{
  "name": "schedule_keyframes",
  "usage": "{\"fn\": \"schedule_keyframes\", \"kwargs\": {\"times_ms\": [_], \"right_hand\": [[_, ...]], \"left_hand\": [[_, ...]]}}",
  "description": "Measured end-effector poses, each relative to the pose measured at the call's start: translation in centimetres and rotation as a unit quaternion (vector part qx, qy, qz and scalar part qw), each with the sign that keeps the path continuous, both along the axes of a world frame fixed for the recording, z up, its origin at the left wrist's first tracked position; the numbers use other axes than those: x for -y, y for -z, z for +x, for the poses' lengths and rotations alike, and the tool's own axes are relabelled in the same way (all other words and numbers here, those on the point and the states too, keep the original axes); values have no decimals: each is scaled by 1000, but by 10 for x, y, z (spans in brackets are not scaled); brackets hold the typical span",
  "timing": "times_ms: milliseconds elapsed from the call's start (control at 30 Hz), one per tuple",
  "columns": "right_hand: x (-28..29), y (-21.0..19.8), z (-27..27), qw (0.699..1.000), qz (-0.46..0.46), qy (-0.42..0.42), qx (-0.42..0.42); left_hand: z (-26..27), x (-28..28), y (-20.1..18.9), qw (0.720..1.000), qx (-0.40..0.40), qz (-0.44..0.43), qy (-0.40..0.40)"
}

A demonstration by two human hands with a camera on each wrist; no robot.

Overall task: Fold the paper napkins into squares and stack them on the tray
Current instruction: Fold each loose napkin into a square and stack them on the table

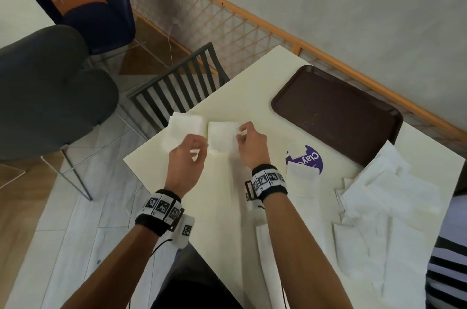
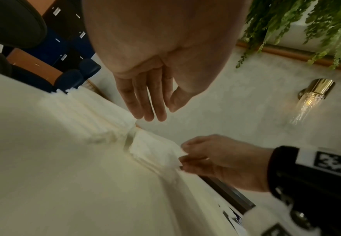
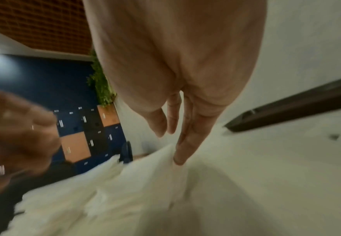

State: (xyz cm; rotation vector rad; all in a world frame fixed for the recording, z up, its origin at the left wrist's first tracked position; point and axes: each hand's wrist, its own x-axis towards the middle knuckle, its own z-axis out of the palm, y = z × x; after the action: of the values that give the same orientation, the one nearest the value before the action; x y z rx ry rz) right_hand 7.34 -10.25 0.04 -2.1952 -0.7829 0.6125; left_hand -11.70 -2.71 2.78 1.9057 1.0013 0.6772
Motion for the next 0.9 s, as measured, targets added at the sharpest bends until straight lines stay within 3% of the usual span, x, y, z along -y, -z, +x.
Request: {"fn": "schedule_keyframes", "kwargs": {"times_ms": [100, 167, 300, 433, 500, 633, 767, 900], "right_hand": [[40, -9, 16, 995, -20, 15, 100], [81, -9, 33, 986, -87, 24, 141], [164, 2, 66, 952, -268, 49, 142], [196, 9, 77, 948, -294, -16, 120], [201, -2, 72, 963, -246, -52, 94], [202, -55, 45, 994, -34, -100, 28], [195, -105, 24, 986, 138, -88, -39], [192, -118, 18, 967, 220, -52, -118]], "left_hand": [[-7, 24, 13, 999, -20, -24, 37], [-11, 43, 21, 997, -38, -37, 63], [-12, 82, 34, 987, -58, -93, 115], [-3, 109, 34, 979, -60, -118, 158], [5, 118, 29, 976, -33, -139, 165], [23, 125, 10, 966, -12, -178, 186], [41, 128, -23, 955, 21, -187, 228], [46, 124, -48, 962, 106, -167, 190]]}}
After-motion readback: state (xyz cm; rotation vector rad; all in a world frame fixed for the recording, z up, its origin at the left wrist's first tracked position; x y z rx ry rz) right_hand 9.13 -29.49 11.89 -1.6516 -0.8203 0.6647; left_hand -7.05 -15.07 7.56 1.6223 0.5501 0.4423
